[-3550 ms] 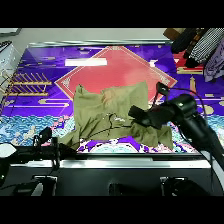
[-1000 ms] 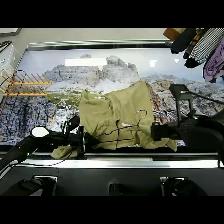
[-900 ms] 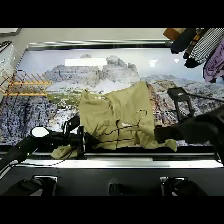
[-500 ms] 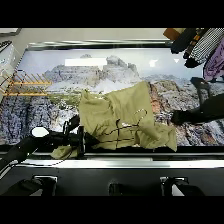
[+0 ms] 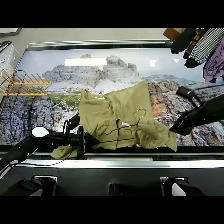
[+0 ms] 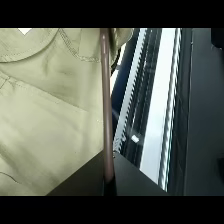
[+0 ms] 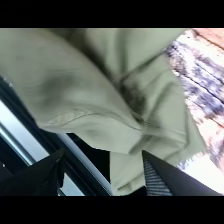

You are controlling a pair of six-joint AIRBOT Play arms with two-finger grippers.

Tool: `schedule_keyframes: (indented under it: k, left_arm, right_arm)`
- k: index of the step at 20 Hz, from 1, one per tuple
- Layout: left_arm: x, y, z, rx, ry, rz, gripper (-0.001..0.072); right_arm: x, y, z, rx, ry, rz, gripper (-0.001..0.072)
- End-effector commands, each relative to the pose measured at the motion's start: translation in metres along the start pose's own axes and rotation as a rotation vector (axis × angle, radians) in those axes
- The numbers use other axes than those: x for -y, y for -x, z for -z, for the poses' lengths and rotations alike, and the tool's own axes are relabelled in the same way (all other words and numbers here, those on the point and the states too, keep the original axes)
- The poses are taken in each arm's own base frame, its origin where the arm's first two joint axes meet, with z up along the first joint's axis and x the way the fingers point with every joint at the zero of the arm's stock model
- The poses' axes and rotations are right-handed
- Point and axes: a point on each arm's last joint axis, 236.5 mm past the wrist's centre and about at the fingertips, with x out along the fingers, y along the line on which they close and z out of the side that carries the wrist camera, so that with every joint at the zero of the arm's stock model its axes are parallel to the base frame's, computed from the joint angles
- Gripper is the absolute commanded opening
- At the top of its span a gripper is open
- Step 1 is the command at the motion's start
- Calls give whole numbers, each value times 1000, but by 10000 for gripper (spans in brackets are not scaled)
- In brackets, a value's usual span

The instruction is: Fold the clothes and pants, and hang the long-sleeved shirts on hangers.

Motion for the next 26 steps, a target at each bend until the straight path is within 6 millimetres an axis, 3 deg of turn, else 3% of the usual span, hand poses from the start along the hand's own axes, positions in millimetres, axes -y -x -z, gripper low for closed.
schedule_keyframes:
  k: [1, 8, 13, 17, 22, 26]
  left_arm:
    - [-1, 0, 1, -2, 7, -1, 19]
    - [0, 0, 1, -2, 33, 2, 20]
    - [0, 0, 1, -2, 37, 2, 20]
    - [0, 0, 1, -2, 38, 2, 20]
    - [-2, -2, 4, -9, 57, 6, 20]
    - [-2, -2, 4, -9, 66, 7, 20]
  right_arm:
    - [-16, -25, 13, -32, 154, -130, 568]
    - [-10, -60, 2, -20, 255, -210, 568]
    - [3, -86, -17, 9, 283, -175, 567]
    - [-4, -95, -34, 86, 238, -236, 562]
    - [-14, -90, -33, 88, 242, -269, 522]
    - [-7, -58, -34, 80, 317, -110, 523]
